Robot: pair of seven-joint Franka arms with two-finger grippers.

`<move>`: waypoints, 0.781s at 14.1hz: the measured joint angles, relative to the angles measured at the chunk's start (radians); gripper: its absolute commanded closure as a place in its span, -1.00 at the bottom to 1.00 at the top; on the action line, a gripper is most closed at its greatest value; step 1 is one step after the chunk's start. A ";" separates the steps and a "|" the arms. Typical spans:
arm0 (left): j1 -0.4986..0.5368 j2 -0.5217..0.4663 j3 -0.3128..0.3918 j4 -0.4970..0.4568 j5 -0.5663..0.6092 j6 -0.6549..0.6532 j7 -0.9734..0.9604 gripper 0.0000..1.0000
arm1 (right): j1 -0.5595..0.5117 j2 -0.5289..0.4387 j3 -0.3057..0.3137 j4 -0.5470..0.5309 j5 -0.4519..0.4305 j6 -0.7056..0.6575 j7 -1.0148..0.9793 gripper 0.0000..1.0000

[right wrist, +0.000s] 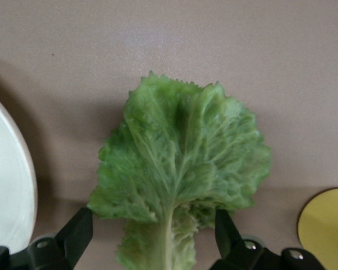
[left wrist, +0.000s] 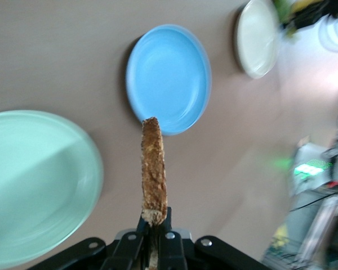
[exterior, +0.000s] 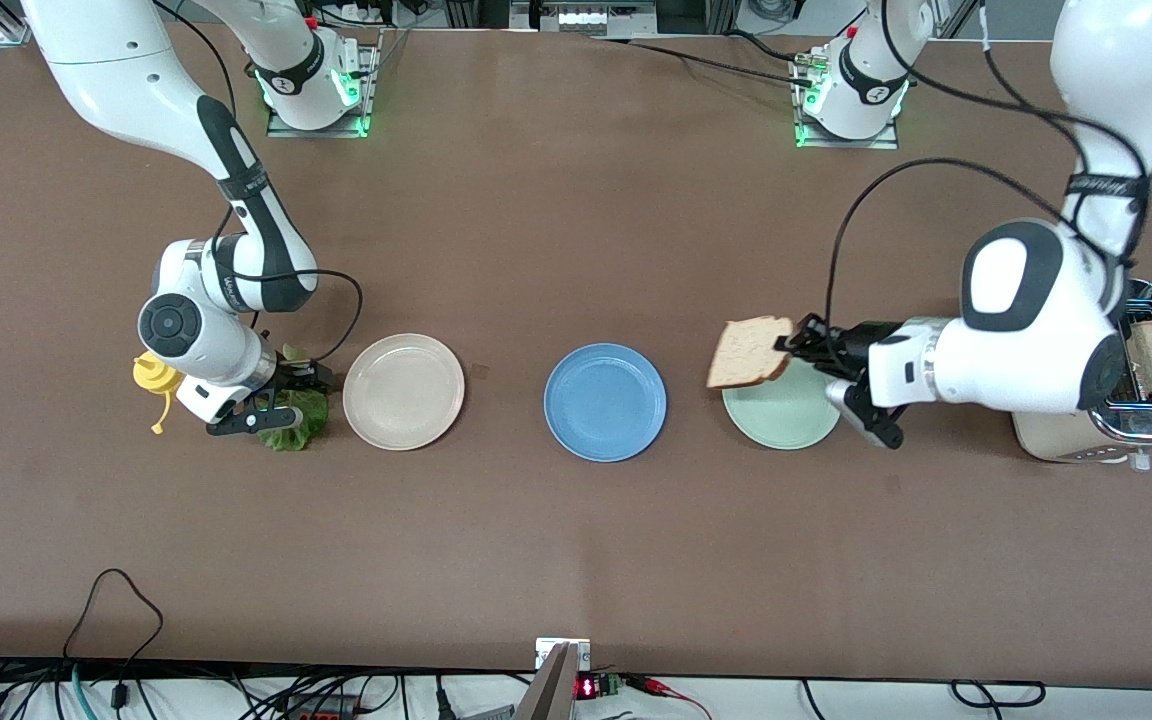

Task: Make sandwich in blue plate with both arms
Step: 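Carry the bread onto the blue plate with the left gripper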

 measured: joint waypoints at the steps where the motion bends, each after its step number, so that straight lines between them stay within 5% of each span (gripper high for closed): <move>1: -0.010 0.026 0.000 -0.003 -0.066 0.030 0.000 0.99 | -0.001 0.004 0.000 0.002 0.000 0.000 -0.008 -0.61; 7: -0.129 0.106 -0.006 -0.088 -0.275 0.282 0.007 0.99 | -0.003 0.025 -0.001 0.006 0.000 0.015 -0.021 0.46; 11: -0.156 0.135 -0.006 -0.101 -0.294 0.322 0.032 0.99 | -0.005 0.025 -0.003 0.031 0.000 0.014 -0.021 0.83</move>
